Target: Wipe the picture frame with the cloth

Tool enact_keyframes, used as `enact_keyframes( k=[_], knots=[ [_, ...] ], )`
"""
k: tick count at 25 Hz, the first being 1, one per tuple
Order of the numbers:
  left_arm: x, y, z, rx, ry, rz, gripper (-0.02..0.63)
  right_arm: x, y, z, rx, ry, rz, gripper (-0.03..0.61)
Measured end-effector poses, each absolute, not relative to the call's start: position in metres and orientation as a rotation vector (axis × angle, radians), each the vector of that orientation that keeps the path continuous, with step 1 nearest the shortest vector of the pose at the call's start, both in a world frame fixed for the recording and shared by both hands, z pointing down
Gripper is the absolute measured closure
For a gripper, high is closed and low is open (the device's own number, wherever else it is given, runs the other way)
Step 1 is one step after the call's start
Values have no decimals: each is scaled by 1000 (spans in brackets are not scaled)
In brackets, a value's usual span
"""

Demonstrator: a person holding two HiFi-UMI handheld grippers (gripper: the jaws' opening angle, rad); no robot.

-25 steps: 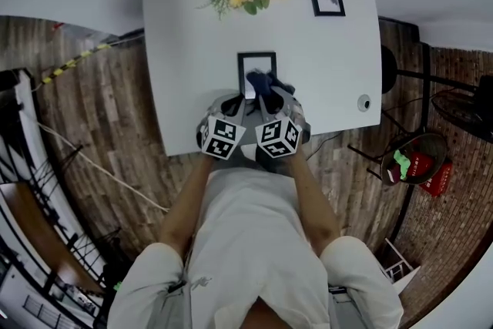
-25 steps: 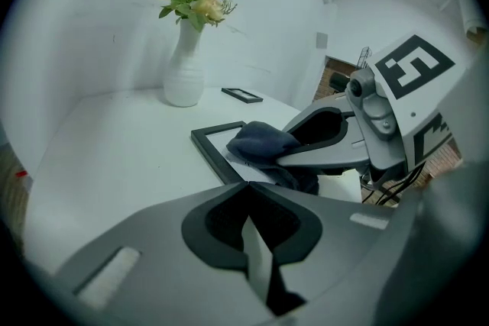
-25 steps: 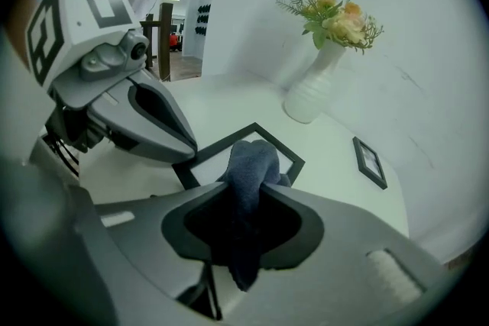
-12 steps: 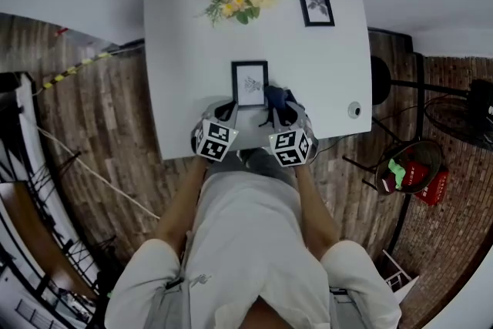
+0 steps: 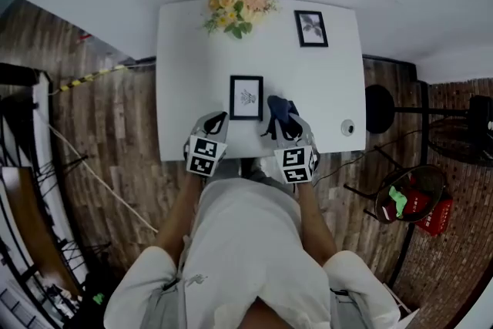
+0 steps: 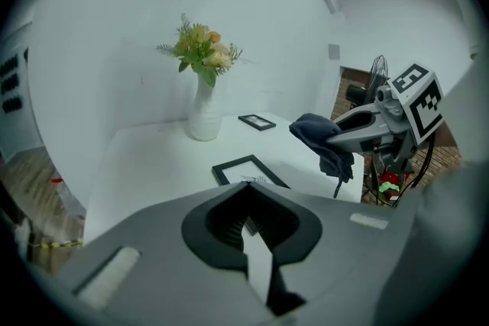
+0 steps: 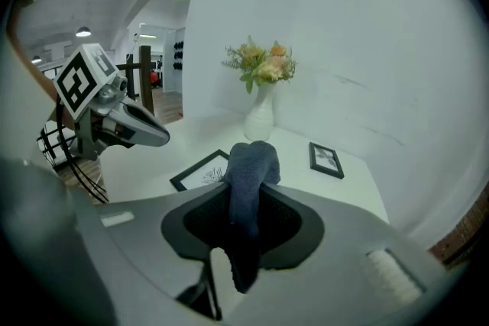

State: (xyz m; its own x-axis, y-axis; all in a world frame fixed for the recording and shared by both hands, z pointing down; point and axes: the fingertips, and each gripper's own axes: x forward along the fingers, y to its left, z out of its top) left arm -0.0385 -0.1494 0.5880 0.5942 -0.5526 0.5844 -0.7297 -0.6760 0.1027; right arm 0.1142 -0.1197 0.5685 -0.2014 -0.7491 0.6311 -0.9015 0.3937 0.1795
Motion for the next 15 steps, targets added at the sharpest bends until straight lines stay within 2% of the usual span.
enact_keyframes(
  k=[15],
  knots=[
    [-19, -125, 473, 2652, -1265, 558, 594, 121, -117, 453, 1477, -2317, 100, 480]
  ],
)
